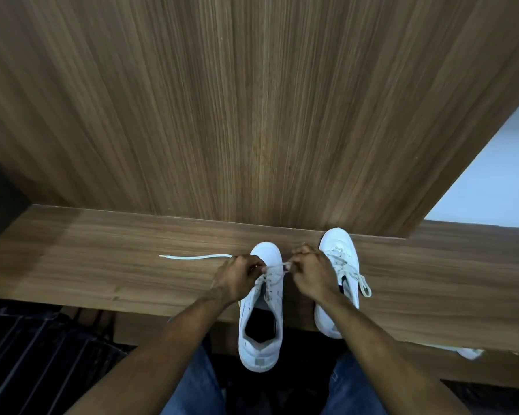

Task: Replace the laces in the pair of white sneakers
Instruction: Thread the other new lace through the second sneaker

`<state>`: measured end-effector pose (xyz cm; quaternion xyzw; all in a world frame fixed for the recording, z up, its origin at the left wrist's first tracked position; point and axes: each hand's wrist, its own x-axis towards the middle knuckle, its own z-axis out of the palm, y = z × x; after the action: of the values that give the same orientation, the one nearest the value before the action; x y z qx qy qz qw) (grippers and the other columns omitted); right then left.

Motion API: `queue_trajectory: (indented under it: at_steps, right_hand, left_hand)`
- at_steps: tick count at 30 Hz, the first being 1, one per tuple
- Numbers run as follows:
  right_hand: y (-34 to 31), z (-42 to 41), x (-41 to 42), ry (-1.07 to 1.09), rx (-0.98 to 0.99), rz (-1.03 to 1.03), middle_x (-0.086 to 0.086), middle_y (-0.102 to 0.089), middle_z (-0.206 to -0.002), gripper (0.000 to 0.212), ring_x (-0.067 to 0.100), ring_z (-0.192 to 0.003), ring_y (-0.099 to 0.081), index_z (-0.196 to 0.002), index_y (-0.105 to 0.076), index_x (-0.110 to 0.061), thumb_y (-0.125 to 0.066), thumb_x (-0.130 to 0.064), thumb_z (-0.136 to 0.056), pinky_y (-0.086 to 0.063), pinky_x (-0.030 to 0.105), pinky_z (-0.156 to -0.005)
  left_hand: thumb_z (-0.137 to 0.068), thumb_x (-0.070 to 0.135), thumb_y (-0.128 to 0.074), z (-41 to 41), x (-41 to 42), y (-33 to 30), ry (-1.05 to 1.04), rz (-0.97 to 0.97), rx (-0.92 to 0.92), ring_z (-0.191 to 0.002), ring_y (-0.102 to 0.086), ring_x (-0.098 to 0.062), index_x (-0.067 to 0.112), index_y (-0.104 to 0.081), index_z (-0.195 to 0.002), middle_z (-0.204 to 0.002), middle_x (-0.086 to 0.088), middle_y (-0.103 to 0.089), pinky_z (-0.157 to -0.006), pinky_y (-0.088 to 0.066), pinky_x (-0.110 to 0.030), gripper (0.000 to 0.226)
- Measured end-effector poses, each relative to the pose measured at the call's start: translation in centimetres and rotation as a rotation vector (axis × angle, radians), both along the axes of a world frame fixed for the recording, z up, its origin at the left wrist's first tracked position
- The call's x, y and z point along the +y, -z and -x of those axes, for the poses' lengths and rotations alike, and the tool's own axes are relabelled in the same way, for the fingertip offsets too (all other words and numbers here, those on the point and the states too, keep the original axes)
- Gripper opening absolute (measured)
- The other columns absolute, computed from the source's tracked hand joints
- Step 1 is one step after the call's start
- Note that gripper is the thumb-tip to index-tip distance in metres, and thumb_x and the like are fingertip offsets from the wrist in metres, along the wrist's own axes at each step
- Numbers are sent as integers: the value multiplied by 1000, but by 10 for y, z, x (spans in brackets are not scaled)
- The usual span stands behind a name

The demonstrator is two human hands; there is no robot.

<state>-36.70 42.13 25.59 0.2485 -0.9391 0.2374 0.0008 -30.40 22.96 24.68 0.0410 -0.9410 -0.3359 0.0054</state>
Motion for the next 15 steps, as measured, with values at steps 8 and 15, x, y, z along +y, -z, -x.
queue_trajectory:
  at_steps: [8,15]
  right_hand:
    - [-6,20,42,364,-17,-148,3,-67,-114,25,21,-119,-54,-98,-76,-16,-53,-15,-87,-17,41,-115]
    - [3,-19,4,-154,13,-28,5,-53,-135,51,26,-128,-44,-135,-52,-17,-60,-16,-85,-30,40,-112]
  left_hand:
    - [-89,32,-65,-11,-26,27,-191,-203,-12,-57,-53,-10,28,-68,-71,-59,6,-60,-64,-47,-31,18]
    - [-88,31,-68,-5,1,20,-43,-248,31,-51,-51,6,26,-74,-80,-58,24,-59,-59,-46,-27,11]
